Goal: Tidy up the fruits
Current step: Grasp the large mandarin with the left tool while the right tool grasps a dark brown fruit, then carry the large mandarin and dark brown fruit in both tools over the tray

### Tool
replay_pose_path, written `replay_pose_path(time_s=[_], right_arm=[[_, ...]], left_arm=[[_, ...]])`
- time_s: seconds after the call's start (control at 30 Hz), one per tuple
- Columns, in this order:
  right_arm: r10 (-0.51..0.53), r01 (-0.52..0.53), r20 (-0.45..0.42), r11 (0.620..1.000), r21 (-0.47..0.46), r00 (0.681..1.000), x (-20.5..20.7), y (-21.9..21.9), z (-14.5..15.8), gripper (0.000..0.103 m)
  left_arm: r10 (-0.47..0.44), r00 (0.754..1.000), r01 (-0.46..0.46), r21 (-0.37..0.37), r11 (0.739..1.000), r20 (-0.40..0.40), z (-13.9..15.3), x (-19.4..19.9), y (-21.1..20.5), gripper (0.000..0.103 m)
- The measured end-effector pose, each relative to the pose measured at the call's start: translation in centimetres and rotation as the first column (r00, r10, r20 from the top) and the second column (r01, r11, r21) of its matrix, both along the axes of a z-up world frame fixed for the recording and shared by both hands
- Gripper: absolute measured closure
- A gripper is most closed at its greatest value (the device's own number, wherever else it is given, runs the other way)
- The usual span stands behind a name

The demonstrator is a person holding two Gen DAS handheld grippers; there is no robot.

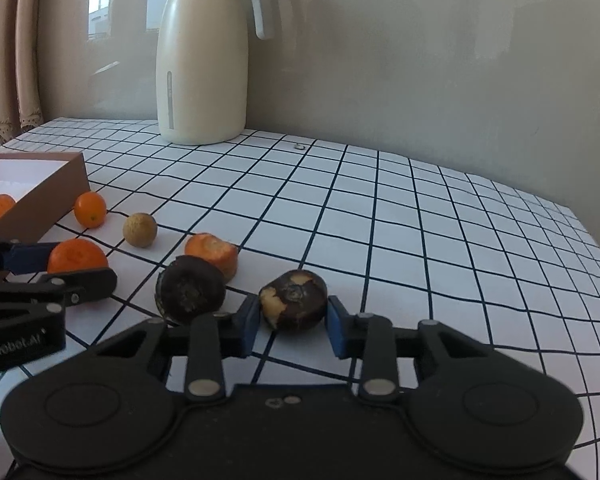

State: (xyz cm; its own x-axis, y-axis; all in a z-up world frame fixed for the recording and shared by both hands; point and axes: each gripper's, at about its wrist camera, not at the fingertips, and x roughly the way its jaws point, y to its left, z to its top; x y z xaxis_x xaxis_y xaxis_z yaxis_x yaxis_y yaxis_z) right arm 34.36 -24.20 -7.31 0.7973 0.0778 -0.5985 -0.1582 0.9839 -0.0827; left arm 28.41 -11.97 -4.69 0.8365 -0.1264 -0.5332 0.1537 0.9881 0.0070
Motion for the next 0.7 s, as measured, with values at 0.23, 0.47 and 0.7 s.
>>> replay_pose_path(time_s=[0.23,0.47,0.7], right_arm=[[-0.023,0.023,0.02,1.0,-0.018,1.0,-1.0,-0.2,0.5,0.077],[-0.046,0.046,0.066,0.999,-0.009,0.997,-3.6,-0.3,1.8,0.077],[-0.059,0.059,0.118,0.998,-0.001,0.991,-6.9,-0.1,3.2,0.077]], left_arm=[[-0.023,0.999,0.024,-0.016,1.0,0.041,0.8,-1.4,0.2,0.062],[-0.024,0.994,0.027,-0.035,0.999,0.104,2.6,-3.7,0.9,0.062],[-0.027,0.987,0.028,-0.008,1.0,0.16,4.5,-6.5,2.8,0.062]])
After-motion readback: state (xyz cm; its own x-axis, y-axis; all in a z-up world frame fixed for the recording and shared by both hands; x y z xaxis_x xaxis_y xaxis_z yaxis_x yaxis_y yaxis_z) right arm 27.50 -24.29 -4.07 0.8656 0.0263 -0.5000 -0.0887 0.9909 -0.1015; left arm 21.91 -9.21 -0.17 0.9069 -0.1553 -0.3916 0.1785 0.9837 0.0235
